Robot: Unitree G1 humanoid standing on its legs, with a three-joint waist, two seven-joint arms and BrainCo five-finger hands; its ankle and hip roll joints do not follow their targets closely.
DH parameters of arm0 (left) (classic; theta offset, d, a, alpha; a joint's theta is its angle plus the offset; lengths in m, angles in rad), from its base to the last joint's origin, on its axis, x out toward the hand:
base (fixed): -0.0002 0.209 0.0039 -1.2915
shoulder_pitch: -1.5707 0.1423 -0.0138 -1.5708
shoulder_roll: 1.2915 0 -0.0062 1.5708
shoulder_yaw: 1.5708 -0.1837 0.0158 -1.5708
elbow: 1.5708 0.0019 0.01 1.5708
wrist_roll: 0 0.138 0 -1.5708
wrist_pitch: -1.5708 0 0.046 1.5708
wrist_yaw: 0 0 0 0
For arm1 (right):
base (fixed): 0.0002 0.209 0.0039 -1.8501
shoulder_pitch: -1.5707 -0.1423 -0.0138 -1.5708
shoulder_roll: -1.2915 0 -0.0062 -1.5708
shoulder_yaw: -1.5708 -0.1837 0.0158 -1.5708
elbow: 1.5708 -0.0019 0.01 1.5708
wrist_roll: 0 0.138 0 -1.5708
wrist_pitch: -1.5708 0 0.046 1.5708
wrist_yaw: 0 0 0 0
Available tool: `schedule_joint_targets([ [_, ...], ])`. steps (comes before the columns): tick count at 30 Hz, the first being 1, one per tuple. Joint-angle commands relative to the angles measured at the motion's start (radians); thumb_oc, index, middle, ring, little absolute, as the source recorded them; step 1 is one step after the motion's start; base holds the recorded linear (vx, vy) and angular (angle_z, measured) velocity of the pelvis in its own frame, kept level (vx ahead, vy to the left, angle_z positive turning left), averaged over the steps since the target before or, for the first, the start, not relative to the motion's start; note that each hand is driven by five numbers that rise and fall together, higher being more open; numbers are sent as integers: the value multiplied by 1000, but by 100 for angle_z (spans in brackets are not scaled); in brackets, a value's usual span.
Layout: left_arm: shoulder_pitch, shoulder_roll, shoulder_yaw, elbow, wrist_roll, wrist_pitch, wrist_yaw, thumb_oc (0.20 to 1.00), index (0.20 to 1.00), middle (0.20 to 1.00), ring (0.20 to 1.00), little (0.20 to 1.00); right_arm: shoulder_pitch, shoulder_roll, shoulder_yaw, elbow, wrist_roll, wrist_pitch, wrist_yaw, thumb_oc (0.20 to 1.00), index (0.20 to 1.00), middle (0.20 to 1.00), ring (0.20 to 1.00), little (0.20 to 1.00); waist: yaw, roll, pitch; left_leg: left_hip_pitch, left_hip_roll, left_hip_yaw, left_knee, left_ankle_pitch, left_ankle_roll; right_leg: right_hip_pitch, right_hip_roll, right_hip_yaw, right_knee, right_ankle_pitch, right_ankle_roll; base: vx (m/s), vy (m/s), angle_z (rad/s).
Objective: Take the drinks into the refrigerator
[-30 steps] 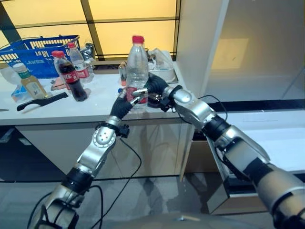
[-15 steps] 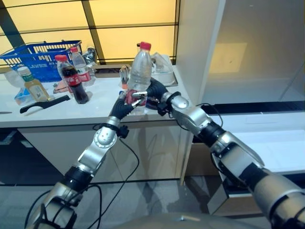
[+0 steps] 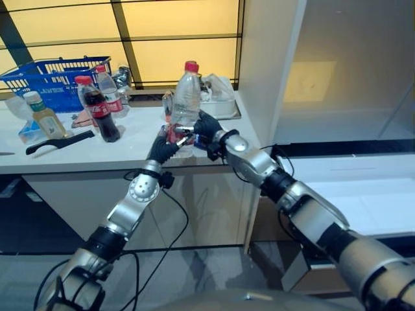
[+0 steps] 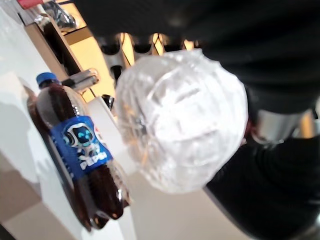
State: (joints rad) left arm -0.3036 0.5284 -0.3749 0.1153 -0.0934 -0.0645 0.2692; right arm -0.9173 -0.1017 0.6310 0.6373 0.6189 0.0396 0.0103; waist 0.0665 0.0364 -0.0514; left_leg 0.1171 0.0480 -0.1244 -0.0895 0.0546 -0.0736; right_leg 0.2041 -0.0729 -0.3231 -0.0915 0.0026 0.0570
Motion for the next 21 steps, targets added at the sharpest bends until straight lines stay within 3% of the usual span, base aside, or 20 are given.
schedule_joint_targets([
  [1,-218,-30,-44,-21,45,-103,-11,200,200,200,200,200,-172,78,-16,64,-41,-83,-22,200,200,200,200,200,7,-25,-16,63,-47,48,4,-131,69,27,-32,80,35,-83,26,0,0,0],
  [5,-201,-36,-33,-19,27,-103,-7,200,200,200,200,200,-167,68,-18,56,-56,-79,-28,200,200,200,200,200,7,-27,-11,59,-48,49,4,-128,69,23,-30,81,33,-80,26,0,0,0],
  [6,-194,-38,-28,-19,21,-104,-9,498,498,498,498,498,-163,62,-20,48,-57,-80,-28,200,200,200,200,200,7,-26,-11,59,-48,49,3,-128,69,23,-30,81,31,-79,26,0,0,0],
  [7,-189,-39,-24,-20,18,-104,-10,598,598,598,598,598,-159,58,-20,44,-59,-80,-28,200,200,200,200,200,7,-26,-10,59,-48,50,3,-127,69,22,-30,82,30,-78,26,0,0,0],
  [8,-184,-39,-22,-18,15,-104,-10,749,749,749,749,749,-156,51,-23,36,-59,-81,-29,200,200,200,200,200,7,-26,-10,58,-48,51,3,-127,69,21,-29,82,30,-78,26,0,0,0],
  [9,-183,-41,-22,-16,11,-104,-12,1000,1000,1000,1000,1000,-153,46,-23,29,-59,-81,-28,200,200,200,200,200,6,-25,-9,58,-48,51,3,-127,69,21,-29,83,30,-77,26,0,0,0],
  [21,-85,-68,3,15,-89,-94,-54,1000,1000,1000,1000,1000,-118,-38,-70,-62,-25,-91,-33,200,200,200,200,200,5,-25,1,56,-47,56,3,-127,70,13,-30,90,28,-72,27,0,0,0],
])
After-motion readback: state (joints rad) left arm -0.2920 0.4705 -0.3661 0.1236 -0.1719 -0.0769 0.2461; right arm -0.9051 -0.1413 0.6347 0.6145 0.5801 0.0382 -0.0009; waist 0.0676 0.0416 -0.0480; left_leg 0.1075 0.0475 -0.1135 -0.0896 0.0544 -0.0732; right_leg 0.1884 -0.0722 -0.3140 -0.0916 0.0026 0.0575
